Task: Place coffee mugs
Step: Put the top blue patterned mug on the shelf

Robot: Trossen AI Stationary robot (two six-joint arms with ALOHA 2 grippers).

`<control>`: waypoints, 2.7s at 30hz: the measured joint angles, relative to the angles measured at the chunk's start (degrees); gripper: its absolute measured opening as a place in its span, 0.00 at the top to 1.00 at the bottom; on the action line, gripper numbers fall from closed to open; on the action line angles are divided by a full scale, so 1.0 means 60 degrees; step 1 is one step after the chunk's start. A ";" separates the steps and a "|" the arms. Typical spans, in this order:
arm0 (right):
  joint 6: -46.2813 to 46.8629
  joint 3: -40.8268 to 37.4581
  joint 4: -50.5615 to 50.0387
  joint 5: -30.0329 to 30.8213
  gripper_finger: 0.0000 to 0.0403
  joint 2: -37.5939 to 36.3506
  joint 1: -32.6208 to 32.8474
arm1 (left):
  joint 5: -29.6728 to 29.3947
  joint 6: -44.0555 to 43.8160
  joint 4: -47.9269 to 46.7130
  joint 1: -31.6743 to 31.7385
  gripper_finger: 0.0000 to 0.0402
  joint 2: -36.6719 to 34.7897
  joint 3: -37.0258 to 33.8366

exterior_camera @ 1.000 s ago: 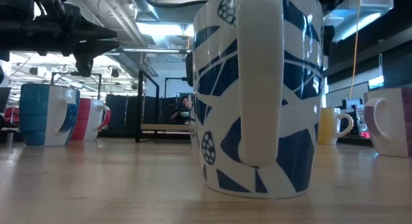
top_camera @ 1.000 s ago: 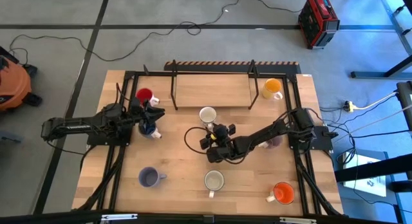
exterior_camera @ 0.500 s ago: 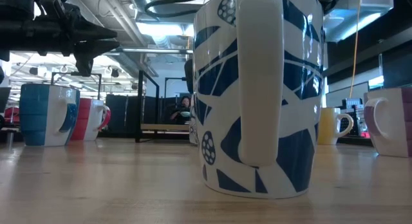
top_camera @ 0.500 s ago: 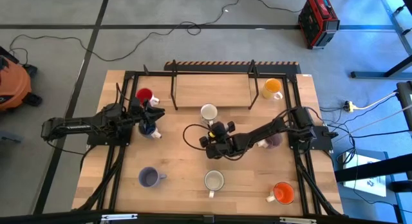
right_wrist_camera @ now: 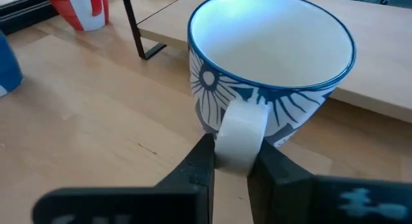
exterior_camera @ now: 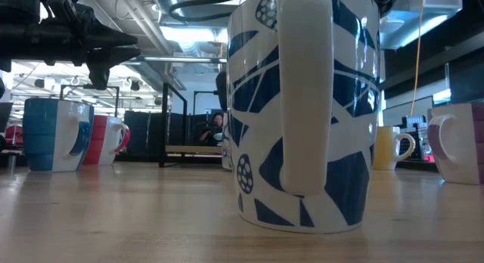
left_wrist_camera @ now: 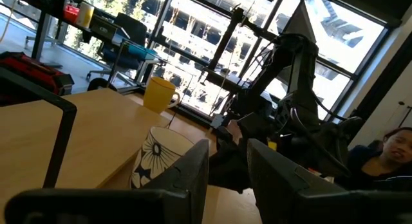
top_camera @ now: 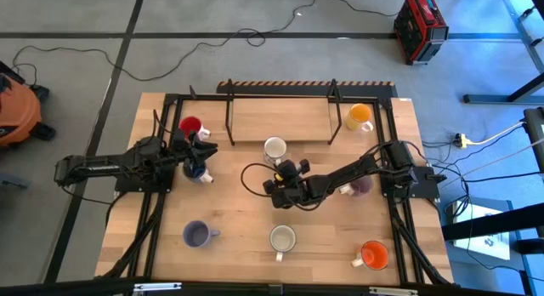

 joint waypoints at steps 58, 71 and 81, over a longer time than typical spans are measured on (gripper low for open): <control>-0.3410 0.1087 0.0415 -0.1273 0.91 -0.1162 -0.0600 | 0.0062 -0.0018 -0.0047 0.0000 0.75 -0.0004 0.0000; -0.3895 0.1428 0.0177 -0.1409 0.91 -0.1235 -0.1258 | 0.0062 -0.0018 -0.0051 -0.0001 0.75 -0.0004 0.0000; -0.4380 0.1469 0.0299 -0.1926 0.91 -0.1253 -0.1862 | 0.0060 -0.0017 -0.0049 -0.0001 0.75 -0.0002 0.0000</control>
